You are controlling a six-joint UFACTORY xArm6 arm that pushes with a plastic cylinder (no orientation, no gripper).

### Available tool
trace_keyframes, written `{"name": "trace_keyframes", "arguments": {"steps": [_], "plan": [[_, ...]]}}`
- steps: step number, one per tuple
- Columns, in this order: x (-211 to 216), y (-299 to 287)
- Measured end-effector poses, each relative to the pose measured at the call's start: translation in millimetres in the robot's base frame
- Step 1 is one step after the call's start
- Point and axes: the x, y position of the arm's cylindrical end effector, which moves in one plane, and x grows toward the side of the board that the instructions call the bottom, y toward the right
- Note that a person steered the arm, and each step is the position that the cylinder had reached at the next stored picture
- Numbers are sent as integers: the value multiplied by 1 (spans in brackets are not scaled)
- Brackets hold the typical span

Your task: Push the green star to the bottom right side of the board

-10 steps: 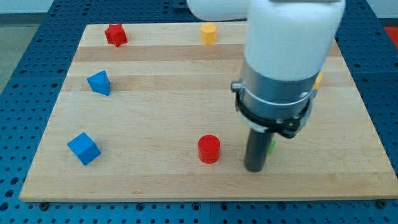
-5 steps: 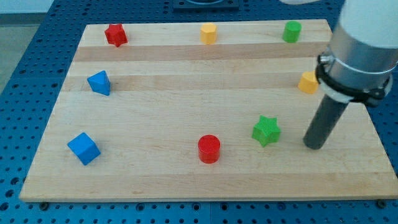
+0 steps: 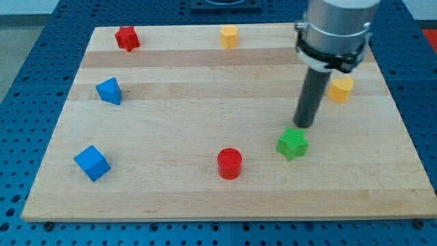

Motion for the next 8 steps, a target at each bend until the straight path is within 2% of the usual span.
{"name": "trace_keyframes", "arguments": {"steps": [2, 4, 8], "plan": [[2, -53], [25, -52], [44, 8]]}}
